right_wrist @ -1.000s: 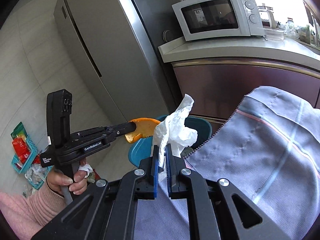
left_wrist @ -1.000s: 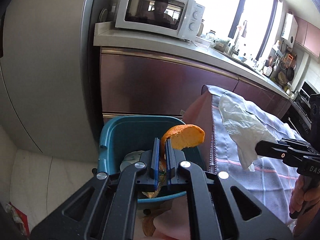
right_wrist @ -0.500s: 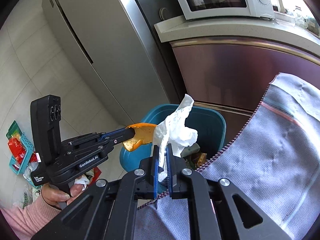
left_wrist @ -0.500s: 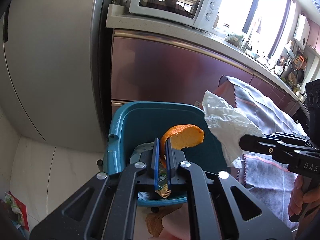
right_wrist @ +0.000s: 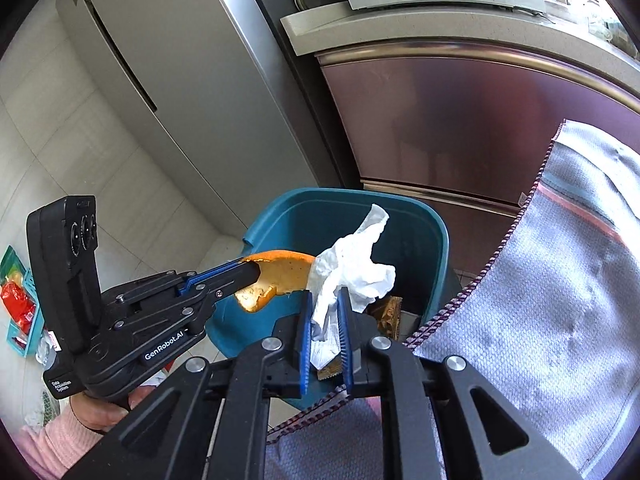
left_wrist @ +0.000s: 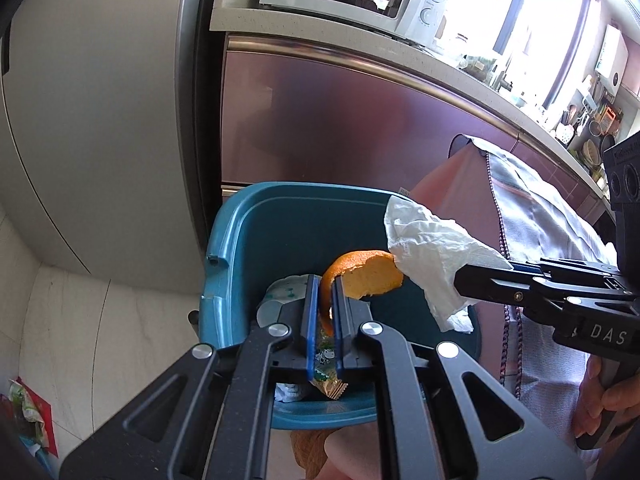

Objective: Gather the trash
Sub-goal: 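Carry the orange peel and tissue to the teal bin and open both tools, then move both open tools back over the table toward the peel and foam net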

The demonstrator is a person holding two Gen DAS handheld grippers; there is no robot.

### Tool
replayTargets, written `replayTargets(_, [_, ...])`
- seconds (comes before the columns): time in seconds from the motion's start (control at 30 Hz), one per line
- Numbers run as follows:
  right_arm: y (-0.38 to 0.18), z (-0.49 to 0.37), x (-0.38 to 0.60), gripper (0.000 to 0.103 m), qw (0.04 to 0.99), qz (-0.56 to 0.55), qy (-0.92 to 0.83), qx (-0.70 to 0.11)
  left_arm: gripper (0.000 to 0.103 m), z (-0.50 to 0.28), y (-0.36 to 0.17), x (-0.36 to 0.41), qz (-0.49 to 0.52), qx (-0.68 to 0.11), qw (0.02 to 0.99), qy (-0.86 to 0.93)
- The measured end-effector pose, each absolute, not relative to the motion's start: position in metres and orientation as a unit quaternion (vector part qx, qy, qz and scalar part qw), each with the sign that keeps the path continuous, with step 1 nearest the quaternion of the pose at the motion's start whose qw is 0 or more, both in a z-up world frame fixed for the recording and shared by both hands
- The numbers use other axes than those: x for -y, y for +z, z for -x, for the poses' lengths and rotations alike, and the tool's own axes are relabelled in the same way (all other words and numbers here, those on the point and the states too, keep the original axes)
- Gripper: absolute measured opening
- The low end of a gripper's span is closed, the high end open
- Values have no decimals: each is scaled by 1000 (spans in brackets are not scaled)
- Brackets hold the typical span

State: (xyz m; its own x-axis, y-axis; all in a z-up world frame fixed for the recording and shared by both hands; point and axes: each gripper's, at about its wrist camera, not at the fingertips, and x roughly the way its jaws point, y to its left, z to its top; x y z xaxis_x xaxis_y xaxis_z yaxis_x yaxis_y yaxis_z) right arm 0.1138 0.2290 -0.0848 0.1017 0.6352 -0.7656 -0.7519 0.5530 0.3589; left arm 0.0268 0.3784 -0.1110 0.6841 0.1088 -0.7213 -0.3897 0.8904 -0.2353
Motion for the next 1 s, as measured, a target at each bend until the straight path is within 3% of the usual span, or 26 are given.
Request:
replayTargets(0.33, [-88, -122, -234, 28, 748, 61, 452, -483, 11, -48, -129, -370, 198, -384, 893, 128])
replayTargets(0.43, [-89, -122, -229, 28, 749, 57, 452, -481, 22, -54, -132, -367, 196, -385, 894, 122])
replayTargets(0.57, [-88, -120, -221, 28, 750, 50, 452, -480, 23, -55, -131, -366, 199, -384, 894, 119])
replayTargets(0.83, [-74, -109, -188, 32, 756, 29, 464, -460, 42, -47, -107, -349, 184, -356, 911, 101])
replayTargets(1.0, [-55, -102, -142, 44, 770, 3, 466, -436, 58, -39, -81, -329, 168, -329, 926, 78])
